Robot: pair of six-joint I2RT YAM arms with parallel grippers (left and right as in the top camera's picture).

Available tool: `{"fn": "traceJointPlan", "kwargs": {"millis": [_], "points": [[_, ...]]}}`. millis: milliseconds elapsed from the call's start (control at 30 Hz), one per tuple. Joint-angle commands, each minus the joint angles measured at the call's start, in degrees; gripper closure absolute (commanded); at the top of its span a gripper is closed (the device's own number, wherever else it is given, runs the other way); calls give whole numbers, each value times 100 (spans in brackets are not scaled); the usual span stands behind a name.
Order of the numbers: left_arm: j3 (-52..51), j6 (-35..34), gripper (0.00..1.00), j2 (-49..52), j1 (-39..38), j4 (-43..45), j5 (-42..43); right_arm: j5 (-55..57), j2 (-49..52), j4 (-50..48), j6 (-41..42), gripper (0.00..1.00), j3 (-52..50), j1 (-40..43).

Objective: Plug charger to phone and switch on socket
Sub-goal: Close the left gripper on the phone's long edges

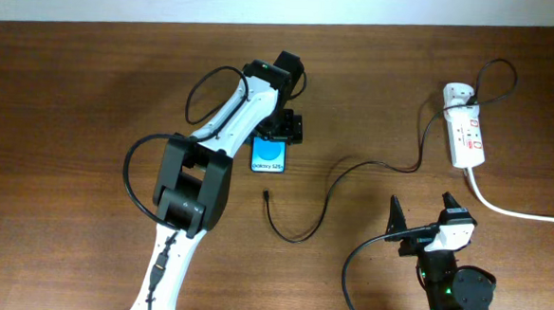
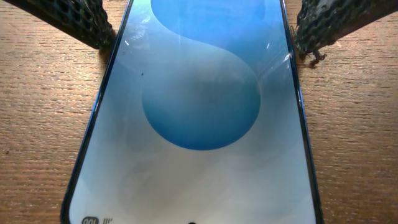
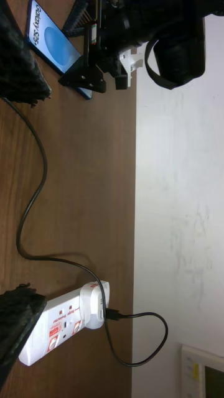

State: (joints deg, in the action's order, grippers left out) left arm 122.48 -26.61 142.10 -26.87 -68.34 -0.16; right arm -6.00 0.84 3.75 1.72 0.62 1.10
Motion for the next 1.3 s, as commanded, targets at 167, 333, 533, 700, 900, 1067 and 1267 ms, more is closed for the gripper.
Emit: {"fn": "traceJointPlan", "kwargs": {"millis": [167, 333, 533, 700, 900, 1067, 1267], "points": [[20, -9, 1, 138, 153, -33, 151, 9, -37, 35, 50, 2, -31, 33], [-149, -9, 1, 140, 153, 55, 212, 9, -37, 35, 50, 2, -31, 33], [-151, -11, 3, 142, 153, -24, 214, 9, -37, 35, 50, 2, -31, 33], [-151, -11, 5, 142, 138, -33, 212, 9, -37, 35, 50, 2, -31, 33], [-151, -11, 1, 142, -11, -44, 205, 9, -37, 35, 50, 2, -31, 33], [-151, -9, 1, 142, -20, -33, 166, 9, -37, 35, 48, 2, -31, 33], [-151, -9, 10, 142, -17, -52, 166, 9, -37, 35, 50, 2, -31, 31]]}}
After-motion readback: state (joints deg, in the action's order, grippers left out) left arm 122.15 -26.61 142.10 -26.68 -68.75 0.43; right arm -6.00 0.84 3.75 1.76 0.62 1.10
